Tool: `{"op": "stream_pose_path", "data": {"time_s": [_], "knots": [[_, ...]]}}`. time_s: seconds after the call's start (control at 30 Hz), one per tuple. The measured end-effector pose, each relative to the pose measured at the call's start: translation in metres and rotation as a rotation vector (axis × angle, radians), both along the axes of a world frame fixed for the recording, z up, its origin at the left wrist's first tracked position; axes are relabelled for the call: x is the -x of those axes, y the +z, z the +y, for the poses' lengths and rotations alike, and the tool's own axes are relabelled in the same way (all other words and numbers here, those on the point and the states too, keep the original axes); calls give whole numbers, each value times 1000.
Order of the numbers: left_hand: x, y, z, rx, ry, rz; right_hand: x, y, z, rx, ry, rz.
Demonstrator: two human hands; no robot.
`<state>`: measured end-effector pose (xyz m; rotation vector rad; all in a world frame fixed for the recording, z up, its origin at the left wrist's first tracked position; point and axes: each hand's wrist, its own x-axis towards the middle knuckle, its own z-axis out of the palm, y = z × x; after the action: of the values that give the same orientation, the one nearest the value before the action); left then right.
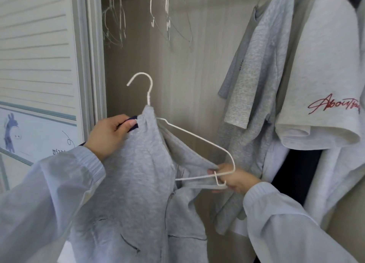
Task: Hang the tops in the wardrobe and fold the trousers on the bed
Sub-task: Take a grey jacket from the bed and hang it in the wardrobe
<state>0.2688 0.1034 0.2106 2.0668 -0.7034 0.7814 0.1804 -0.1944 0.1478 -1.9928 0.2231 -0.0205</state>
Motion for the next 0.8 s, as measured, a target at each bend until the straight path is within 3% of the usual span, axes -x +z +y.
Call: {"op": "stream_pose_path", "data": {"time_s": [0.07, 0.1, 0.2, 0.33, 0.5, 0.8], "knots": [[-3, -6, 7, 43, 76, 14, -3, 5, 1, -527, -131, -6], [-4, -10, 8, 59, 115, 21, -7, 6, 1, -682, -179, 11], [-7, -23, 10, 114, 206, 23, -14, 9, 6, -884, -282, 65], [-7, -38, 15, 51, 388, -100, -10, 16, -1, -822, -328, 128], [-5, -49, 24, -167, 454, -422, -3, 23, -11, -717, -355, 147], [-4, -34, 6, 24, 548, -360, 16, 27, -8, -671, -212, 255]]}}
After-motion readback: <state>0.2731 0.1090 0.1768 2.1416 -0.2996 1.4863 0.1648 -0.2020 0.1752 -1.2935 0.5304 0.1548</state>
